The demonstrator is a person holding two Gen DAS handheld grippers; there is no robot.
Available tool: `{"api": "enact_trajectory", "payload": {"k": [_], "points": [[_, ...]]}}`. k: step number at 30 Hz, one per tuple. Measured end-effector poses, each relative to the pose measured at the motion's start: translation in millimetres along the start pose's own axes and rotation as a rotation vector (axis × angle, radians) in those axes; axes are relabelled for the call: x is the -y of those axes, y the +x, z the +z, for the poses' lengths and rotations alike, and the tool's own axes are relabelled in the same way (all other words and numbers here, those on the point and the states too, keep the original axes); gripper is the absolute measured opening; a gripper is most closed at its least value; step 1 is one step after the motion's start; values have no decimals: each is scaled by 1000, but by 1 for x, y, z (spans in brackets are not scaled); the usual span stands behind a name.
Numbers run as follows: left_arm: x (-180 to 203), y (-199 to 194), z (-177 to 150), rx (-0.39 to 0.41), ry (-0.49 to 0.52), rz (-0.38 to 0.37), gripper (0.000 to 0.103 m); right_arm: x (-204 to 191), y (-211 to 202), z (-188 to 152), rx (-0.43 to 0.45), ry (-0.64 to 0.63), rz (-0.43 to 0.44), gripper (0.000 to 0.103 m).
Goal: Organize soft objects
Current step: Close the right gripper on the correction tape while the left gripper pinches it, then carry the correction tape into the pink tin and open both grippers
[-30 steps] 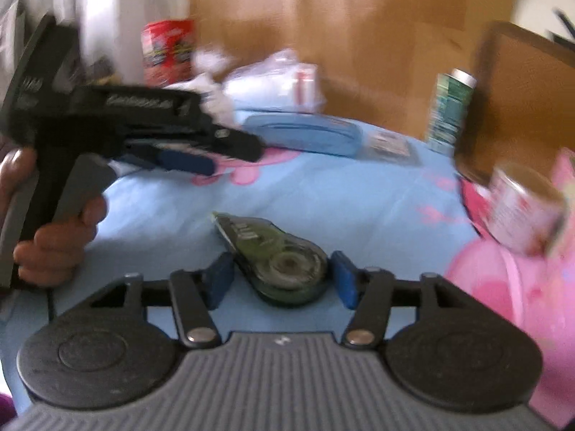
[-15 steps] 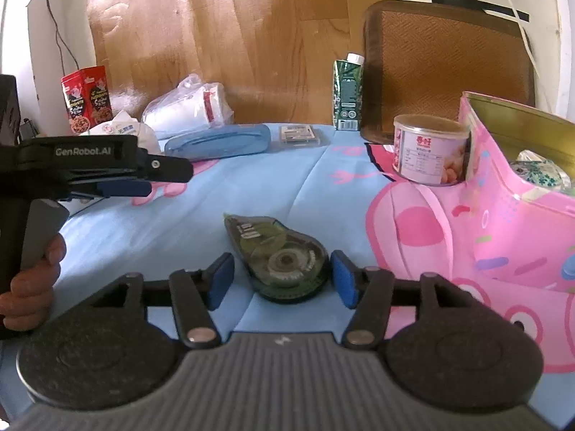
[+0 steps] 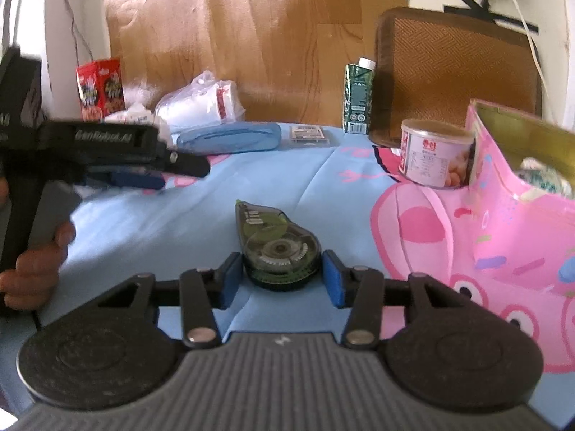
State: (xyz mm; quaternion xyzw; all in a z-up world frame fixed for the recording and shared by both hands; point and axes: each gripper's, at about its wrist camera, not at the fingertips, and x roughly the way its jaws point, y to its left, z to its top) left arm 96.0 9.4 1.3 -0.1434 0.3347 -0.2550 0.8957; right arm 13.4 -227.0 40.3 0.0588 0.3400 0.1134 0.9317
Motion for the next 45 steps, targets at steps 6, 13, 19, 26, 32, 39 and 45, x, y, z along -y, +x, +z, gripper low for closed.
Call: {"api": "enact_trajectory", "payload": {"k": [6,13,19,26,32,39,45], "points": [[21,0,-5,-87,-113,-149,82,17,-1,2,13,153,72,51],[58,36,-10,-172,-57,-137,40,18,-6,-1,29,178,80,50],[96,32,4,-134,14,-217,34,19,-33,0,155,119,12,50],[180,57,31,-121,166,-339,34,58,-73,16,322,108,-170,50],[255,107,32,-159,287,-368,36,113,-85,20,336,176,-327,50],[296,129,20,-143,372,-294,60,179,-84,22,309,223,-604,54],[285,124,12,-137,401,-212,60,185,-105,6,379,288,-608,63]]}}
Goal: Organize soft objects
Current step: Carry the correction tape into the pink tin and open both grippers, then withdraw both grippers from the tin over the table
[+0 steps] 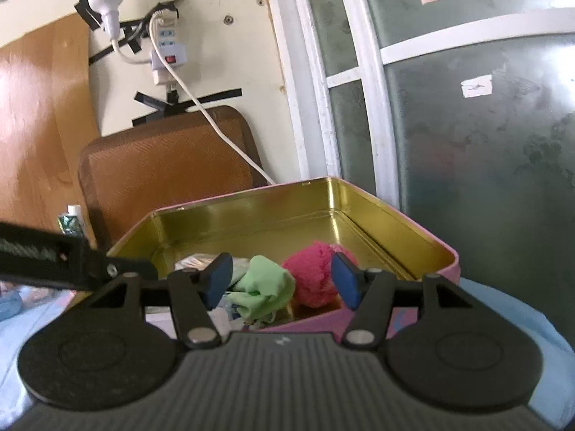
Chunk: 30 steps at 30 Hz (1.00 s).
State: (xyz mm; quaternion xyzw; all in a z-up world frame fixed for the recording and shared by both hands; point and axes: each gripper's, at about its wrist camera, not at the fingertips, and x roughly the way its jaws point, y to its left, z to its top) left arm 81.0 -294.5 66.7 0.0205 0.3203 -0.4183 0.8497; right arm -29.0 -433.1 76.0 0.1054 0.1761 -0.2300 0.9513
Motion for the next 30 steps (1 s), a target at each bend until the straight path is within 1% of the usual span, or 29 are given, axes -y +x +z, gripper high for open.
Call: {"api": "enact_trajectory", "payload": {"k": [2,4,6,10,14,16,20,26,30], "points": [[-5,-6,-5,0,-8,20,60,-5,-5,-1,11,4,10,63],[-8,-17,-11,10,-1,51,63,-11,-10,-1,15,16,28,63],[-11,-30,-17,19,13,91,65,-16,-16,-2,7,38,54,63],[-22,-56,-31,30,30,162,65,-33,-24,-2,-9,63,96,63],[-44,-80,-48,38,21,224,65,-60,-29,-5,-16,24,131,63],[-57,-89,-56,39,13,271,65,-74,-31,-8,-30,6,158,63],[-84,-106,-70,41,-21,340,65,-99,-34,-13,-65,-22,203,63],[-120,-123,-89,43,-84,405,65,-134,-38,-20,-104,-91,253,63],[-140,-129,-100,41,-119,427,66,-151,-41,-24,-124,-126,276,63]]}}
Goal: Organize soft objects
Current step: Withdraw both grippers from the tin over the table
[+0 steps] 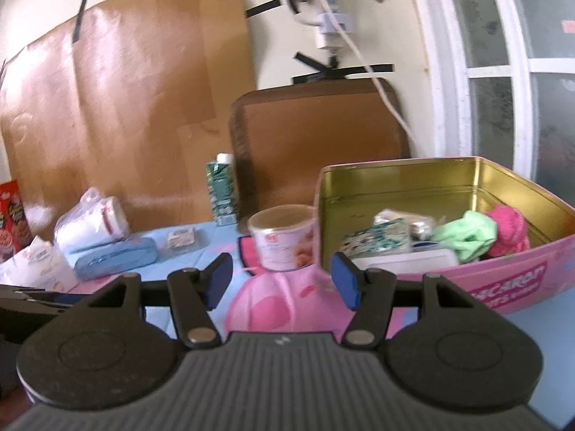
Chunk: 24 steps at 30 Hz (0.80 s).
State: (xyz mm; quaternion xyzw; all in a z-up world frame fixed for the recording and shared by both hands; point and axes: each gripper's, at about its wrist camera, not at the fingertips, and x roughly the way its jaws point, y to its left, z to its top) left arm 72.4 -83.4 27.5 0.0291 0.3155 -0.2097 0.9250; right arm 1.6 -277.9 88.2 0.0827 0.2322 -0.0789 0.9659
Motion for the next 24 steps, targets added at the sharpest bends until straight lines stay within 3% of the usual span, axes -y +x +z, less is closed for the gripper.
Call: {"api": "enact_trajectory", "payload": {"k": [6,10,17,24], "points": [[-21,5,-12,-2,-26,25,68,-17,6,-5,-34,-25,12,63],[-27,10,-18,-4,-47,4,68,-16,1,-4,-5,-22,-26,63],[-20,7,-20,41,-3,-21,72,-3,-5,-4,22,34,-97,63],[-15,3,-22,67,30,-30,77,-3,-1,-6,-5,43,-83,63]]}}
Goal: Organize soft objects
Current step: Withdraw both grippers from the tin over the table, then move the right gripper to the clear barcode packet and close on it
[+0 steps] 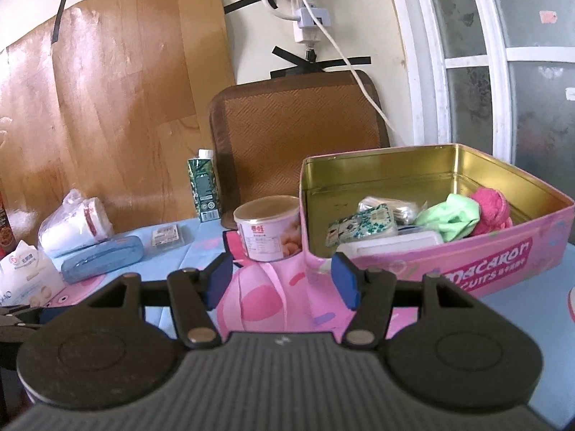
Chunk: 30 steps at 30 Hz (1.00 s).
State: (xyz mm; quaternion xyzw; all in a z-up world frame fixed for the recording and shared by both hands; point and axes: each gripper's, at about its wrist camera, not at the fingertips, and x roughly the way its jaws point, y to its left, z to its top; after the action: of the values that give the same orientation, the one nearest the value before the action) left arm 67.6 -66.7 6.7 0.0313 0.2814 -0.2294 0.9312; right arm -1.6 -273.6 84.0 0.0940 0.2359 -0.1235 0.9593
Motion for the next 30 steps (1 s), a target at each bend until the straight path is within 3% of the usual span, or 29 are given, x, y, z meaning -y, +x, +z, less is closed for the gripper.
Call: {"api": "enact_trajectory", "payload": {"k": [30], "points": [[3,-3,-2,15,35,-39,83,-9,6,-9,-57,-16,44,64]]}}
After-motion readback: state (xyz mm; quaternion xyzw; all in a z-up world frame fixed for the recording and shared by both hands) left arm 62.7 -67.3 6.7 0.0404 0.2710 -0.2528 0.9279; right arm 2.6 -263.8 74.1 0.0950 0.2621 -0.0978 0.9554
